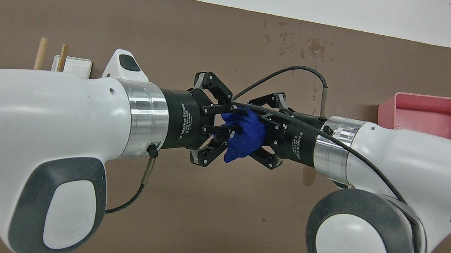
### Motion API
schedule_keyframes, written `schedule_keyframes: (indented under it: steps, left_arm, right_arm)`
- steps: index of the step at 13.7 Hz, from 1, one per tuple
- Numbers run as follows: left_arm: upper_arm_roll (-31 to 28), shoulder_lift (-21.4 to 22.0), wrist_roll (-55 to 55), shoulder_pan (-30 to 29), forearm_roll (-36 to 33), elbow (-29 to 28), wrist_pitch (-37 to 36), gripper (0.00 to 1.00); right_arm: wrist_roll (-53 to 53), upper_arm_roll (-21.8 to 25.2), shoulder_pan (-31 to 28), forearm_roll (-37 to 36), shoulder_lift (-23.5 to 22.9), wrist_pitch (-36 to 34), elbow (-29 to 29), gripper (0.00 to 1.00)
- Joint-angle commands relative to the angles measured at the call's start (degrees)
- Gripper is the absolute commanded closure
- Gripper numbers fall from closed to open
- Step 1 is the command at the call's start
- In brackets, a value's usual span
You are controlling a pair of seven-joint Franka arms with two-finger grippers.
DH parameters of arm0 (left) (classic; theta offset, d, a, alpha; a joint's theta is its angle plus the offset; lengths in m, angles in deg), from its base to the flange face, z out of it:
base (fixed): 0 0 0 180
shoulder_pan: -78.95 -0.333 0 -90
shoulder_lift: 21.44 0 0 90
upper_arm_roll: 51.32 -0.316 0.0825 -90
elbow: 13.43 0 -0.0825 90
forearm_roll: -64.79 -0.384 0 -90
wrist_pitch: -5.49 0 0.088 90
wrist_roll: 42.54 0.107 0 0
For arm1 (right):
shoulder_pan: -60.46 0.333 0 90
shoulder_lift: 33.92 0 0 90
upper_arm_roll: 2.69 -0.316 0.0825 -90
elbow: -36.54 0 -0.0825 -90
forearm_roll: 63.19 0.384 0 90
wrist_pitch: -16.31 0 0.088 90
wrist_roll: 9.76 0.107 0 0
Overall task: Wipe water with towel using both arms
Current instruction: 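Pass the towel from the left gripper to the right gripper, then carry the towel with the right gripper while the left gripper returns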
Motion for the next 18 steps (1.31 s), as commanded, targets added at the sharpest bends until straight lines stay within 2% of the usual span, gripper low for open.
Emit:
schedule_keyframes:
  steps: [1,3,4,8,10,12,13,15,17,18]
  left_arm:
    - [-0.19,0.92,-0.36,0.21,-9.70,-0.91,0.60,0.00]
    - [-0.80,1.00,2.08,-0.57,-15.97,-1.00,-0.28,0.00]
    - [-0.80,1.00,6.02,-3.19,-16.43,-1.00,-1.67,0.00]
    - [-0.89,1.35,34.98,-10.67,-18.09,-0.82,-9.92,0.00]
    - [-0.89,1.53,48.54,-14.01,-23.44,-0.65,-15.46,0.00]
    - [-0.89,1.79,66.17,-17.26,-28.89,-0.21,-21.35,0.00]
    - [-0.98,1.79,72.88,-18.58,-30.74,0.75,-23.11,0.00]
    - [-0.98,1.62,81.77,-20.34,-36.79,1.90,-26.63,0.00]
    - [-1.68,1.62,94.24,-21.49,-39.28,2.43,-30.84,0.00]
    - [-2.38,1.27,99.35,-22.19,-39.37,4.08,-33.56,0.00]
  right_arm:
    - [-4.96,0.17,-0.42,0.29,0.91,-2.42,-0.66,1.00]
    - [-10.39,0.26,-0.60,-4.78,1.17,-5.40,-0.75,1.00]
    - [-12.68,0.26,-0.69,-8.12,1.34,-7.42,-0.75,1.00]
    - [-31.28,0.26,-5.24,-20.86,2.66,-18.84,-1.97,1.00]
    - [-41.57,0.26,-5.87,-29.38,3.63,-22.19,-3.64,1.00]
    - [-49.75,0.17,-5.87,-36.51,3.63,-23.52,-5.48,1.00]
    - [-52.75,0.17,-5.87,-37.59,3.28,-23.52,-6.54,1.00]
    - [-57.33,0.17,-5.79,-40.39,1.53,-23.43,-8.47,1.00]
    - [-60.15,-0.01,-4.74,-44.26,-0.49,-22.04,-11.36,1.00]
    - [-62.08,-0.01,-4.73,-44.89,-0.93,-19.24,-13.30,1.00]
